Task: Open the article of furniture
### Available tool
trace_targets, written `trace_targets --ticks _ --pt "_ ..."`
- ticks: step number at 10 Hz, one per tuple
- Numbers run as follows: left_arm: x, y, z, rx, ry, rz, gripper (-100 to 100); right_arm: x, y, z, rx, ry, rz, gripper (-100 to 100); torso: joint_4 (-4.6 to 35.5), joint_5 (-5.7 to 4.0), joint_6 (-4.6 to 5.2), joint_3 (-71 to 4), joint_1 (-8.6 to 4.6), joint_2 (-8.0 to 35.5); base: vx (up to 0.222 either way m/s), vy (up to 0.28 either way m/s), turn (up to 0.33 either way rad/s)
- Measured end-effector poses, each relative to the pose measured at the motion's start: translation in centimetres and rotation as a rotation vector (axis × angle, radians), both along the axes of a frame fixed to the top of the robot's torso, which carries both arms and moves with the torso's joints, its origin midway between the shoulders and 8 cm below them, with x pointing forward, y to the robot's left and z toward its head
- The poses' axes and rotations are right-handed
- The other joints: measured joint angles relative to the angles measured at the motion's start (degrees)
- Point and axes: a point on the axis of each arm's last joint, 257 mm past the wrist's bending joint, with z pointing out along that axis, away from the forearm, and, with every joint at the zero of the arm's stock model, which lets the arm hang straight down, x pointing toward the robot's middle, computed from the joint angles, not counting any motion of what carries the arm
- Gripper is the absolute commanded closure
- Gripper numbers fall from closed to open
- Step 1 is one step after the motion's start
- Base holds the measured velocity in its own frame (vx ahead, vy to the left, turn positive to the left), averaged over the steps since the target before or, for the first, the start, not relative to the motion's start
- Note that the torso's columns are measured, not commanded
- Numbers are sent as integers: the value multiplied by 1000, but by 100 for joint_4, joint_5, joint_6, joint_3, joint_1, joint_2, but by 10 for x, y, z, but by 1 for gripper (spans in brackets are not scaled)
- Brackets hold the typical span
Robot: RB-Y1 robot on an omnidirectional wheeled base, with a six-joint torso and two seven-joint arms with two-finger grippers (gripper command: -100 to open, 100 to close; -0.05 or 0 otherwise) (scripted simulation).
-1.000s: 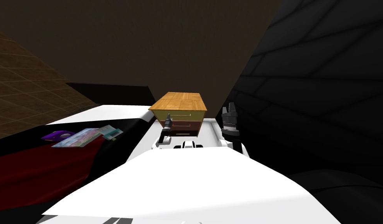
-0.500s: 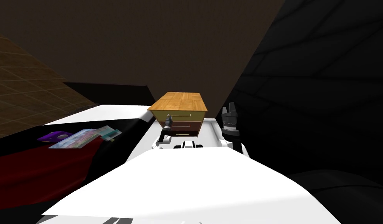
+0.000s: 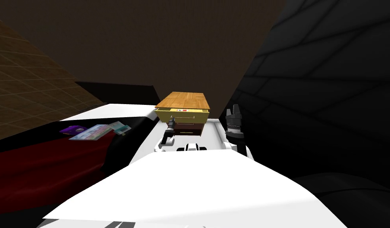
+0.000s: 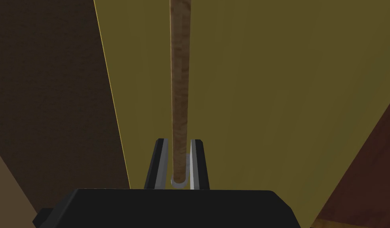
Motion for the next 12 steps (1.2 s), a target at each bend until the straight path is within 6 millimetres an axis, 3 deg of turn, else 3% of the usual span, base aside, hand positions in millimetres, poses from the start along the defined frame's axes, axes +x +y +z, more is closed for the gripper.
trace_targets --ticks 9,10,12 --pt "-12 -5 -1 -1 5 -18 100 0 0 0 0 0 0 0 -11 7 -5 5 8 8 -171 2 20" --pt "-14 -4 -1 0 4 -19 -100 0 0 0 0 0 0 0 -7 2 -2 -1 -7 -1 -113 -17 38" --pt "-4 -2 11 0 2 -23 -100 0 0 0 0 0 0 0 -39 12 4 -40 6 -68 -33 -2 11"
